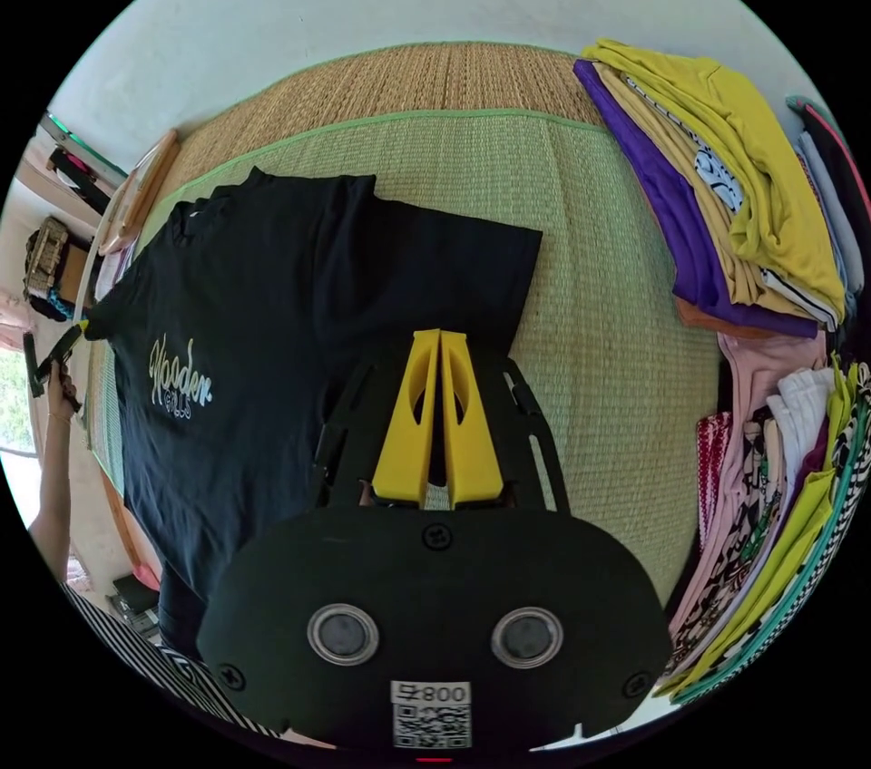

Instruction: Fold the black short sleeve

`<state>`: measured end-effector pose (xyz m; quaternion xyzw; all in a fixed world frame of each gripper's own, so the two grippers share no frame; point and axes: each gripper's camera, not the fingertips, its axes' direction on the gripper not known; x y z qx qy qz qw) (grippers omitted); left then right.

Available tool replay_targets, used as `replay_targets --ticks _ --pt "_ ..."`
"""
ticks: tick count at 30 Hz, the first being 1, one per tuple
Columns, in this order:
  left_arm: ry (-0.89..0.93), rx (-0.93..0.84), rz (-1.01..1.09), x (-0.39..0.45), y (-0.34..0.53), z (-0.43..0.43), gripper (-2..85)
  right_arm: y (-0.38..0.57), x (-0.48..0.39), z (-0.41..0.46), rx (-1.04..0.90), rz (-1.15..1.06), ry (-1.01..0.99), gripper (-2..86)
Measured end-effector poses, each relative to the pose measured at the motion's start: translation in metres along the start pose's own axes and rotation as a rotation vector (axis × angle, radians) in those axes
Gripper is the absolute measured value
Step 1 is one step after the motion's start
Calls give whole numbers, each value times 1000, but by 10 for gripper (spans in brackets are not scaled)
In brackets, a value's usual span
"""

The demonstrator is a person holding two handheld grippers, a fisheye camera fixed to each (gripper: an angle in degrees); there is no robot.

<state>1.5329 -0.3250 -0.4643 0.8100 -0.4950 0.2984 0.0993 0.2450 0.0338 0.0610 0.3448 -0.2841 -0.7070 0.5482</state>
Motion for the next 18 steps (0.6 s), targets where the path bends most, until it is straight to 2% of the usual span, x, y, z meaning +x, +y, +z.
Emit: replay_targets --ticks 4,6,7,12,18 --pt "-94 55 -16 -6 -31 -7 6 4 0 1 3 -3 6 0" --pt "-157 2 -43 -13 -40 3 5 6 -1 2 4 -1 12 1" --pt "-139 -15 -83 -17 -41 9 6 7 -1 2 4 -1 14 1" --pt "-36 13 -21 -13 -13 19 23 16 2 4 22 9 4 1" --pt "50 -93 0 -20 -2 56 71 26 7 7 33 29 -18 0"
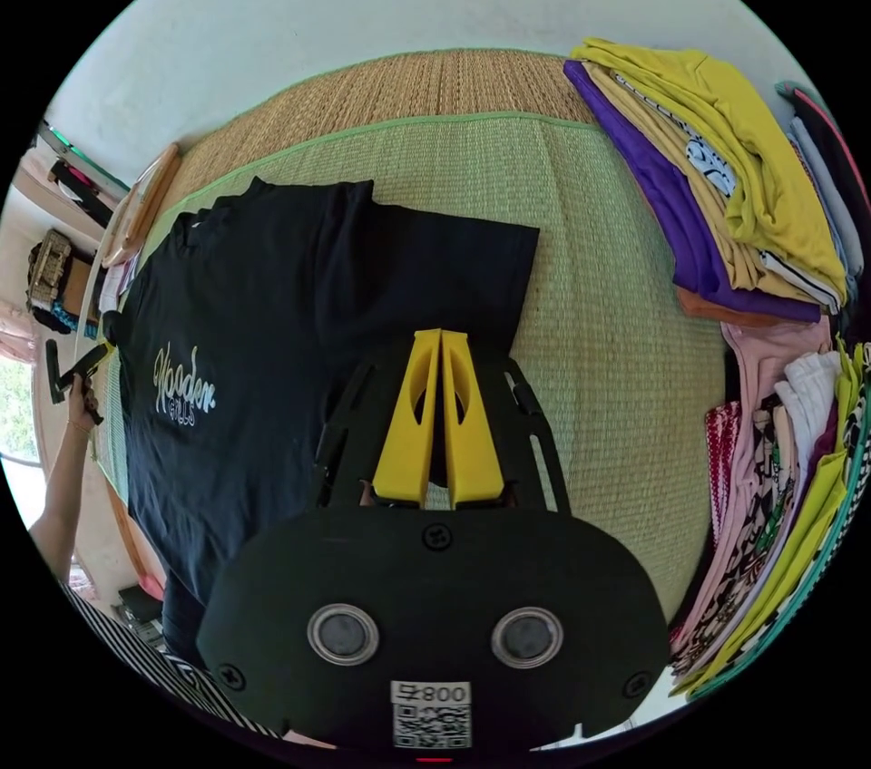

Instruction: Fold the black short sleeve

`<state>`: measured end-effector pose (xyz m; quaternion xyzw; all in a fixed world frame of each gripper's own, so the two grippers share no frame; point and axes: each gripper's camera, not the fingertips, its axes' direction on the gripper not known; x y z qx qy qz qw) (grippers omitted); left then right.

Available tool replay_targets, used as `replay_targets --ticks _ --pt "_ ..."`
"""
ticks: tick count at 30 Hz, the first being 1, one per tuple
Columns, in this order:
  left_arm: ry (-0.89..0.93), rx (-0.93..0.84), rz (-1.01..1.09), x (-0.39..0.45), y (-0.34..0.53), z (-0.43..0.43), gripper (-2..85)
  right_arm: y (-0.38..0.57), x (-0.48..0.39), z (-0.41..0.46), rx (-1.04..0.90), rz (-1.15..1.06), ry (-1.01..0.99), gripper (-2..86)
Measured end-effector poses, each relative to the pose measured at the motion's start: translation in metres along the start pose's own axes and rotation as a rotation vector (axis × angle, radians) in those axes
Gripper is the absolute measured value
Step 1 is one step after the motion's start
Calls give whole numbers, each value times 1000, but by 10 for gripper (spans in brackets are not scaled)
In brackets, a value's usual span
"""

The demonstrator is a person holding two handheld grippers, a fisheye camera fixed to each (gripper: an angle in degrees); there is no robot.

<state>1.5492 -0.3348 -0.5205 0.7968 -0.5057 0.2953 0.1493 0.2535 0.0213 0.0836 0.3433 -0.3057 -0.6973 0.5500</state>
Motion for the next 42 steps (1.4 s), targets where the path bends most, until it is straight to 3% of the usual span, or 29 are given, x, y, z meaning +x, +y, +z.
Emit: replay_targets --ticks 6,14,17,22,28,29,35,42 --pt "-64 -61 32 7 -8 15 41 10 -4 4 5 -20 37 0" --pt "114 -22 -69 1 28 -8 14 22 -1 9 5 -21 30 0" --pt "8 -10 -98 3 38 -16 6 26 1 11 2 -26 27 0" --pt "39 56 12 41 19 -18 3 33 1 15 -9 -29 34 0" --pt "-181 -132 93 83 -25 46 2 41 5 20 2 -13 18 0" --pt "-178 -48 77 84 -29 43 2 42 8 22 6 -2 6 0" --pt "-222 -37 37 93 -31 42 2 46 12 29 16 41 -18 0" --pt "-145 30 190 139 -11 44 1 75 0 11 159 80 -44 0"
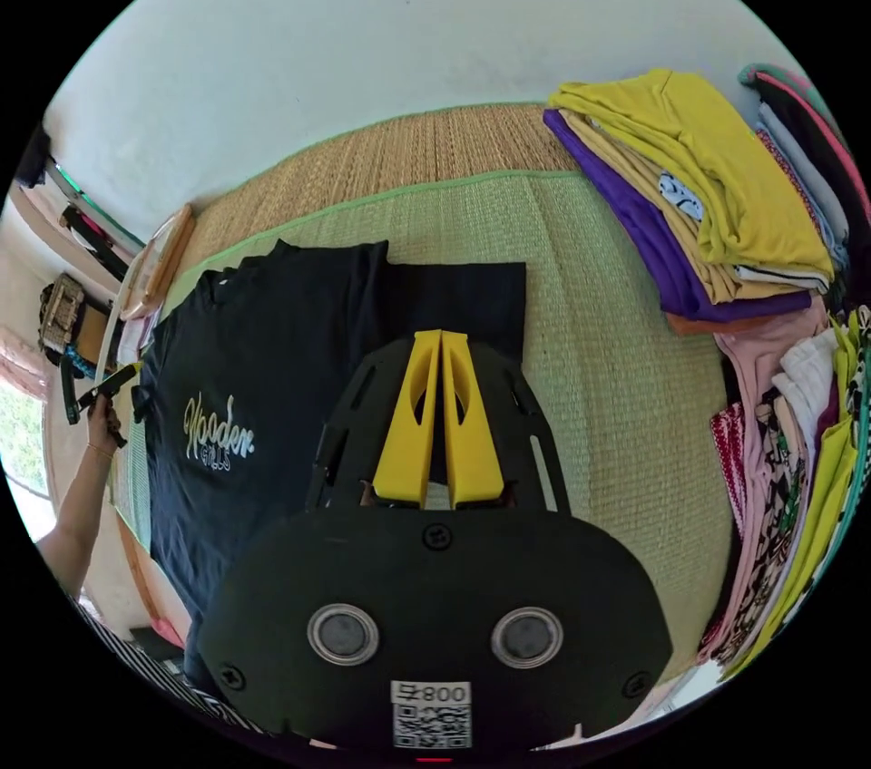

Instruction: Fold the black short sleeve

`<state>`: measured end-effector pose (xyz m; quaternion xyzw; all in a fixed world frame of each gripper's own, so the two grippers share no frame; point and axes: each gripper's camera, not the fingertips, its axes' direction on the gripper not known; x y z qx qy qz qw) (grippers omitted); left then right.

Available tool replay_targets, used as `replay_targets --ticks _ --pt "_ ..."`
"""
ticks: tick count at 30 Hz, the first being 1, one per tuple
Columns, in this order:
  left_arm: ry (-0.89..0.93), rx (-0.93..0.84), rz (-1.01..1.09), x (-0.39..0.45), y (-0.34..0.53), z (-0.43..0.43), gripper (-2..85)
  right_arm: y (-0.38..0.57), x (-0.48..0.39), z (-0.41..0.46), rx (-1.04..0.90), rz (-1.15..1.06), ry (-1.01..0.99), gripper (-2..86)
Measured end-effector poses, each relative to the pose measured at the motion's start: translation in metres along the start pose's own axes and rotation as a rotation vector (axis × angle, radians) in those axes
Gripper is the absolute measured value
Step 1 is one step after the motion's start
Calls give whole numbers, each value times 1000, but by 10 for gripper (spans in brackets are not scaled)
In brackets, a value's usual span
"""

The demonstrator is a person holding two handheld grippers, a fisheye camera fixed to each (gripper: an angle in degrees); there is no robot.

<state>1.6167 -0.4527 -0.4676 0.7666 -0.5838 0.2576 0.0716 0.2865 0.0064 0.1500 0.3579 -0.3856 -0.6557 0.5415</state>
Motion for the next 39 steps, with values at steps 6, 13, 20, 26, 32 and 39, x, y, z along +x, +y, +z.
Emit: replay_targets --ticks 6,13,20,26,32,39 --pt "-52 -67 20 23 -11 30 1 -4 -28 26 -31 -95 132 1" --pt "-55 -29 -15 20 22 32 2 47 7 34 -30 29 133 0" --pt "-11 56 10 44 41 24 2 58 -15 11 111 26 47 0" --pt "106 39 72 74 38 48 2 17 -104 50 79 -197 -96 1" --pt "98 18 52 66 53 75 2 -5 -154 127 -53 -280 60 1" --pt "145 7 38 53 83 79 2 8 -150 132 11 -305 84 1"
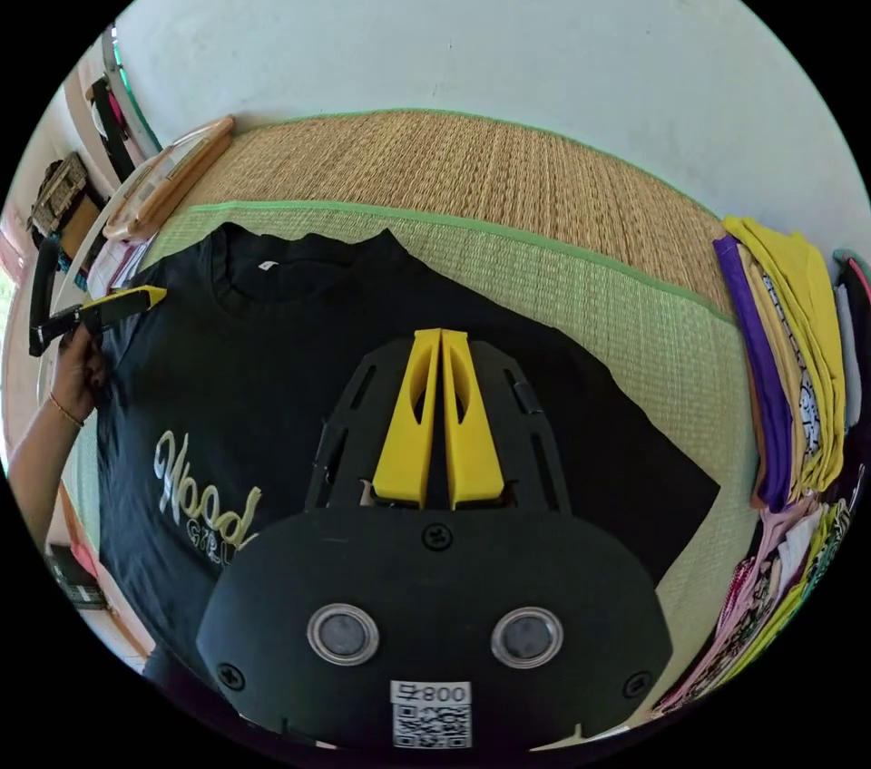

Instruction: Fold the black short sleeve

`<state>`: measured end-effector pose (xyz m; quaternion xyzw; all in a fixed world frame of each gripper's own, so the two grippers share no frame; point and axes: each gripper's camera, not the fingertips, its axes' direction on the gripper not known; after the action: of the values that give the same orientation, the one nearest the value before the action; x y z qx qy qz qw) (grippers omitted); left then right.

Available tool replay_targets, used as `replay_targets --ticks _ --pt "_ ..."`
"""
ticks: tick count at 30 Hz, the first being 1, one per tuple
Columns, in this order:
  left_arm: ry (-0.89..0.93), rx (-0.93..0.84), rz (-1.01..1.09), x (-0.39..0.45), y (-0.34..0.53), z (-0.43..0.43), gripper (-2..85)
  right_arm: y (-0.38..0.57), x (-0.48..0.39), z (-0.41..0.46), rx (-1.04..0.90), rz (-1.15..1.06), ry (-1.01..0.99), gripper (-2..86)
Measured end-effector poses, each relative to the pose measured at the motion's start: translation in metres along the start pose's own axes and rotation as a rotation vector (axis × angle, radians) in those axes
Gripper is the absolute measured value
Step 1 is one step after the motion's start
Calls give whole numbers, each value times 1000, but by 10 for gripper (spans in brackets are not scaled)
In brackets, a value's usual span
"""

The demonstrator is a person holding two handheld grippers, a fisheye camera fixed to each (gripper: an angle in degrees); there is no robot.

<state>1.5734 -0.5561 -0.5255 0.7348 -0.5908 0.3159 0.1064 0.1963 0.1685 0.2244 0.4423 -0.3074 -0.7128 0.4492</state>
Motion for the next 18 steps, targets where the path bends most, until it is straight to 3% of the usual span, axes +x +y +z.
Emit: replay_targets --ticks 3,7,12,18 --pt "41 -29 -45 -7 19 -11 2 -5 13 -9 -82 22 -39 1" --pt "114 29 -13 -12 85 -51 4 30 39 -54 27 83 -98 0" --pt "205 -29 -105 -32 206 -92 17 154 88 -110 21 204 -358 1" --pt "319 -149 -380 -51 363 -122 63 304 121 -150 -126 391 -451 3"
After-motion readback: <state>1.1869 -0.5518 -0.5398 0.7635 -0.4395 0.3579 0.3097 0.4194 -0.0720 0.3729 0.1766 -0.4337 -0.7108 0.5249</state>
